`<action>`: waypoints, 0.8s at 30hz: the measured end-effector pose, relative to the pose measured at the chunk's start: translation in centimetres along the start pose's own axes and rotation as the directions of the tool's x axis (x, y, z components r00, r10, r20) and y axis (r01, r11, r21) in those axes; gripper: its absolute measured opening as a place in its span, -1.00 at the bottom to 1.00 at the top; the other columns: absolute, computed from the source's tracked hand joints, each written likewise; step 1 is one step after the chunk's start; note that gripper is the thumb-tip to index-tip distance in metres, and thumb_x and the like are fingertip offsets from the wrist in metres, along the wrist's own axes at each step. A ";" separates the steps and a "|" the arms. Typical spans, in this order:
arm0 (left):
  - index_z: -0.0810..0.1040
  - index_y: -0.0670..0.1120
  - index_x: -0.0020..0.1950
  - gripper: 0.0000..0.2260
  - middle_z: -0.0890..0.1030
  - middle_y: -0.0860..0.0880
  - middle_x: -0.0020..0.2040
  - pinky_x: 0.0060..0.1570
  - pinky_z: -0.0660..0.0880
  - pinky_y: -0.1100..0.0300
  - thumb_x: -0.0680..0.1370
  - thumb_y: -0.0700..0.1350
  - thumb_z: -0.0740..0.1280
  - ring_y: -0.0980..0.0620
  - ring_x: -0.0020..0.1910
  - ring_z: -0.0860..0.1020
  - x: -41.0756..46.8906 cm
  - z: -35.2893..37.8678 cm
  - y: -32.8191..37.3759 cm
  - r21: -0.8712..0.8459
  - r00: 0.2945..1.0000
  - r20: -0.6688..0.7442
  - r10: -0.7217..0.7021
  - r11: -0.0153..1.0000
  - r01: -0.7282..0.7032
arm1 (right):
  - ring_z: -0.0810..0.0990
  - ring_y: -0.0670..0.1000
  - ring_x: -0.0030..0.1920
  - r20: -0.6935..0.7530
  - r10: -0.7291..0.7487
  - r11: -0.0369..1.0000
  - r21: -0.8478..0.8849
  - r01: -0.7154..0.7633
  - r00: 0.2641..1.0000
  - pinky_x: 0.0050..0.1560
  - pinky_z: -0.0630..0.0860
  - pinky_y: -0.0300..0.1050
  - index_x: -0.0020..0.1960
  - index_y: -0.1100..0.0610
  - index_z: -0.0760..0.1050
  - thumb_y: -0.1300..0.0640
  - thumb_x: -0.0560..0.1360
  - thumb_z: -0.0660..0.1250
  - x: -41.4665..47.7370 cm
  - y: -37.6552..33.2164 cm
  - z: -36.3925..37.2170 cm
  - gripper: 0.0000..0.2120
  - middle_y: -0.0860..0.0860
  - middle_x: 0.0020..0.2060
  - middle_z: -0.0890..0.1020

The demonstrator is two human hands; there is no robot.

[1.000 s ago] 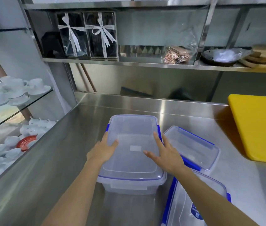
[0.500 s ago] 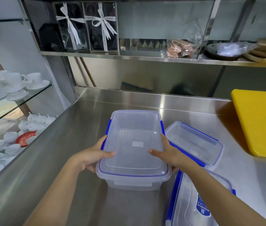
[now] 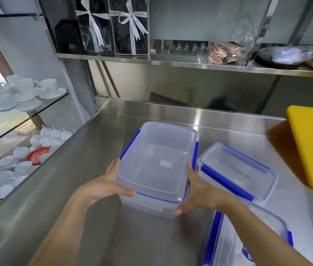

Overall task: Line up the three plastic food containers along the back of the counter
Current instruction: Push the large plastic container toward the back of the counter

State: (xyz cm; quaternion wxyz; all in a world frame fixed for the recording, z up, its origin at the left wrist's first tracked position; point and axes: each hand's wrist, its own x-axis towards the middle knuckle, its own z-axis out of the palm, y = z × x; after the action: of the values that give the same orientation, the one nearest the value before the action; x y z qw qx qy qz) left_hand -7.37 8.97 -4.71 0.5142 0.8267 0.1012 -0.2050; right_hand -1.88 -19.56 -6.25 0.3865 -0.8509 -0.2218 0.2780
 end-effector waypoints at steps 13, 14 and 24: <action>0.08 -0.09 0.51 -0.21 0.13 0.04 0.33 0.38 0.17 0.17 0.41 -0.03 0.46 0.11 0.34 0.13 5.5 -0.5 0.1 0.197 0.913 -0.352 0.208 0.970 -0.145 | 0.47 0.01 0.19 -0.123 0.066 0.995 -0.073 -0.075 0.990 0.20 0.38 -0.15 0.48 -0.01 0.02 0.04 0.33 0.50 4.5 -1.4 -4.1 -0.10 -0.07 0.24 0.46; 0.17 -0.13 0.48 -0.26 0.18 0.02 0.25 0.35 0.23 0.17 0.41 -0.03 0.46 0.10 0.27 0.18 6.0 -0.3 0.3 0.257 0.864 -0.426 0.267 0.952 -0.168 | 0.50 0.05 0.19 -0.153 0.072 0.994 -0.070 -0.084 0.986 0.20 0.42 -0.11 0.48 -0.03 0.05 0.03 0.35 0.48 5.2 -1.3 -4.3 -0.14 -0.03 0.25 0.49; -0.02 -0.10 0.53 -0.45 0.00 0.00 0.57 0.48 -0.11 0.18 0.61 0.12 -0.02 0.08 0.53 0.00 11.1 0.1 2.1 0.703 0.789 -0.488 0.372 0.704 0.103 | 0.54 0.21 0.06 -0.377 0.141 0.874 -0.386 -0.294 0.915 -0.03 0.48 0.02 0.45 0.03 0.04 -0.20 0.51 0.14 10.5 -0.5 -5.2 -0.39 0.16 0.11 0.57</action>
State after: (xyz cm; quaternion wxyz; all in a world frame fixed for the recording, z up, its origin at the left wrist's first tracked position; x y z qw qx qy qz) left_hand 3.32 7.46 -7.95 0.1185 0.9834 0.1083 0.0844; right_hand 9.23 -15.86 -6.15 0.1844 -0.9700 -0.1099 0.1137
